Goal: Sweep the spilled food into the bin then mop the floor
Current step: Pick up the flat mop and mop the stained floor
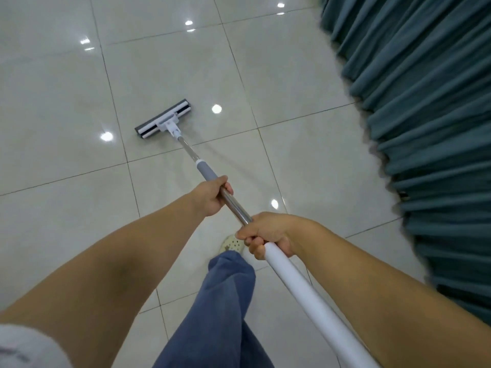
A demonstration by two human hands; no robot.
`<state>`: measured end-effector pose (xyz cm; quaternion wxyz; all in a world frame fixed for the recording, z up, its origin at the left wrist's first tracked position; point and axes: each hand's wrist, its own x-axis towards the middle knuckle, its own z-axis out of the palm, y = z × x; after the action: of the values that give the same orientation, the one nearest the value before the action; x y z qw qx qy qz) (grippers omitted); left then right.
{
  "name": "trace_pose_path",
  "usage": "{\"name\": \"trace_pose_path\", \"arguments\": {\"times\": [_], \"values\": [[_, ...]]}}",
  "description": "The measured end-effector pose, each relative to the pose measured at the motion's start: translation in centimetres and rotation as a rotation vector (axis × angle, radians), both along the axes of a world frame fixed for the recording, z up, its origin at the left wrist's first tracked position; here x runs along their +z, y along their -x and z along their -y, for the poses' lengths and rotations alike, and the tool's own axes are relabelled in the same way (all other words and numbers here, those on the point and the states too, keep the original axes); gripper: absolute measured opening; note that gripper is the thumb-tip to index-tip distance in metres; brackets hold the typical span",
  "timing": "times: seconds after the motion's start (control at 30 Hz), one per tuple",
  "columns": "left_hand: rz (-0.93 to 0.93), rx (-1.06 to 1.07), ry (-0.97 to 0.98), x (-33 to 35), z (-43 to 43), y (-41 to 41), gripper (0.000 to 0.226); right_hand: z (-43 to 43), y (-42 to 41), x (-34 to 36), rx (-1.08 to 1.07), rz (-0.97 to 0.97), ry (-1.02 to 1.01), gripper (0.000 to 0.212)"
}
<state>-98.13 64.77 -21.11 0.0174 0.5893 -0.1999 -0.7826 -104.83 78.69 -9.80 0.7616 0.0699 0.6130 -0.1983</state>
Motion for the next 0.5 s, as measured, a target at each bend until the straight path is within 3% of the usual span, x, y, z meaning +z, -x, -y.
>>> {"name": "trace_pose_path", "arguments": {"times": [0.23, 0.37, 0.5], "values": [[-0.057, -0.002, -0.146, 2.6, -15.4, -8.8, 0.022, -15.3, -9.0, 4.4, -0.023, -0.039, -0.042, 0.011], [-0.100, 0.062, -0.299, 5.3, -23.4, -14.4, 0.012, -23.3, -14.2, 7.1, -0.034, 0.026, -0.065, 0.027], [-0.084, 0.105, -0.371, 7.9, -27.3, -18.0, 0.013, -27.0, -16.9, 9.8, -0.022, 0.106, -0.049, 0.025]]}}
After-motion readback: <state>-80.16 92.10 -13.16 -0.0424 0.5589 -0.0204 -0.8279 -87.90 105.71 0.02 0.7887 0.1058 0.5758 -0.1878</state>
